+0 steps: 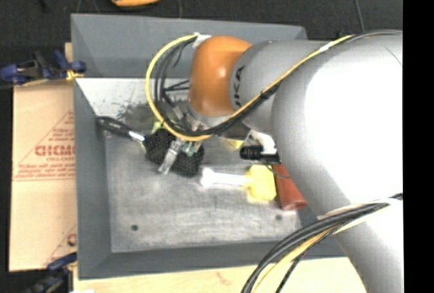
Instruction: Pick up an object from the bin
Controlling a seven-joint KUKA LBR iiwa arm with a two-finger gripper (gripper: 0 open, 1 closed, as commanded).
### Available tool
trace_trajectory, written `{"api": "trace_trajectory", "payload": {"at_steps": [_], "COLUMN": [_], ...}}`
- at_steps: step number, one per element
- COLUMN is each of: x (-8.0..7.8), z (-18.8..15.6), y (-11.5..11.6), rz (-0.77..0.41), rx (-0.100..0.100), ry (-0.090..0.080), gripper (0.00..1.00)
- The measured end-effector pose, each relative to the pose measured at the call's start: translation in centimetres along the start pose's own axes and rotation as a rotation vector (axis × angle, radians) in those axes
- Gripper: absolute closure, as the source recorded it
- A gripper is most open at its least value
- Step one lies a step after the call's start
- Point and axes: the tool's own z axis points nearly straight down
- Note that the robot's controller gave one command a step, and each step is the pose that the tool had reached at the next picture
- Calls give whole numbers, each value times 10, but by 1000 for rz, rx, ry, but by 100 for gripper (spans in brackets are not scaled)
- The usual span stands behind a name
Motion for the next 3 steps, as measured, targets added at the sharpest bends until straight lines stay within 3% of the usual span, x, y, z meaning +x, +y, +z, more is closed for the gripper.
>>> {"api": "trace_trajectory", "payload": {"at_steps": [1,3], "x": [3,4], "z": [-174,-171], "y": [-11,-11], "rz": [29,29], "rx": [1,4], "ry": [3,5], "gripper": [100,100]}}
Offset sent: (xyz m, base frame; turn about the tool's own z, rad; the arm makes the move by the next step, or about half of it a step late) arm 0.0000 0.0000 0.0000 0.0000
